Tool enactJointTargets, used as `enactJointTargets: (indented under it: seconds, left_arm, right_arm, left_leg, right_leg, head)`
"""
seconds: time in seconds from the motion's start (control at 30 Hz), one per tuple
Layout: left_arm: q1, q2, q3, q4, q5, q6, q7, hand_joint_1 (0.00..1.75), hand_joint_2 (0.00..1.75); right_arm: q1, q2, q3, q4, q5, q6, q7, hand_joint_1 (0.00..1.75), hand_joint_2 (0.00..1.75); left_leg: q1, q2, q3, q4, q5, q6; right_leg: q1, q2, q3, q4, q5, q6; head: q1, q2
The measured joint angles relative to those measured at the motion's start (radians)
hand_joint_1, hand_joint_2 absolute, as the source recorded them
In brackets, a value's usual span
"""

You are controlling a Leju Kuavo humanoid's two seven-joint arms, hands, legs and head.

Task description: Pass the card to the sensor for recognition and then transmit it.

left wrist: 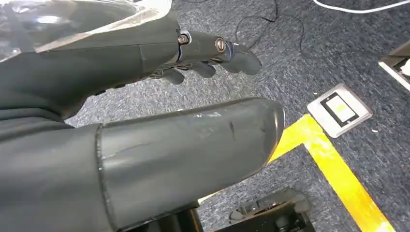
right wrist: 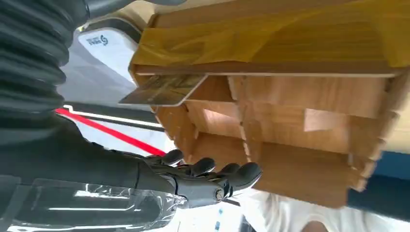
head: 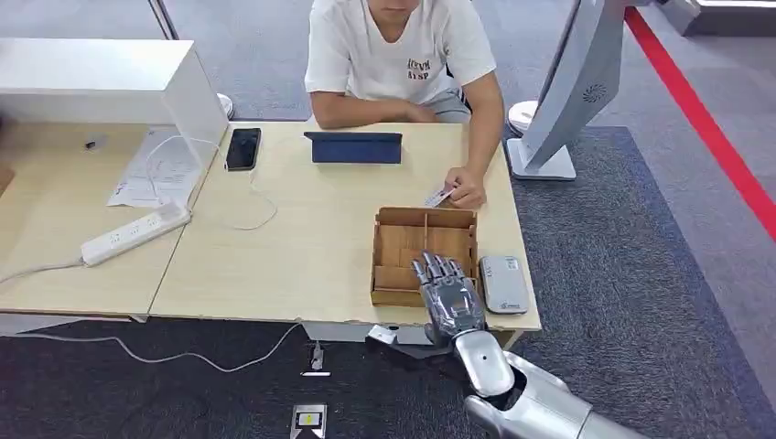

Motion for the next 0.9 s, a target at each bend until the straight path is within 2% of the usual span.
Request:
enactJointTargets:
  seconds: [0.37,0.53,0.9]
  left_arm:
    - [0.000,0.000,0.000,0.000,-0.003,0.000,-0.001,0.00,0.00]
    - [0.002,-0.001,0.000,0.000,-0.004,0.000,-0.015,0.00,0.00]
    - [0.012,-0.004,0.002,0.000,-0.023,0.000,-0.037,0.00,0.00]
  right_arm:
    - [-0.007,-0.009,-0.001,0.066,-0.005,-0.034,0.059,0.00,1.75]
    - [-0.007,-0.014,-0.004,0.084,0.004,-0.084,0.077,0.00,1.75]
    - [-0.007,-0.014,-0.010,0.115,0.016,-0.118,0.068,0.00,1.75]
  left_leg:
    - [0.000,0.000,0.000,0.000,0.000,0.000]
    - [0.000,0.000,0.000,0.000,0.000,0.000]
    - [0.000,0.000,0.000,0.000,0.000,0.000]
  right_leg:
    - [0.000,0.000,0.000,0.000,0.000,0.000]
    - [0.000,0.000,0.000,0.000,0.000,0.000]
    - [0.000,0.000,0.000,0.000,0.000,0.000]
  head:
    - [0.000,0.000]
    - [0.000,0.000]
    - [0.000,0.000]
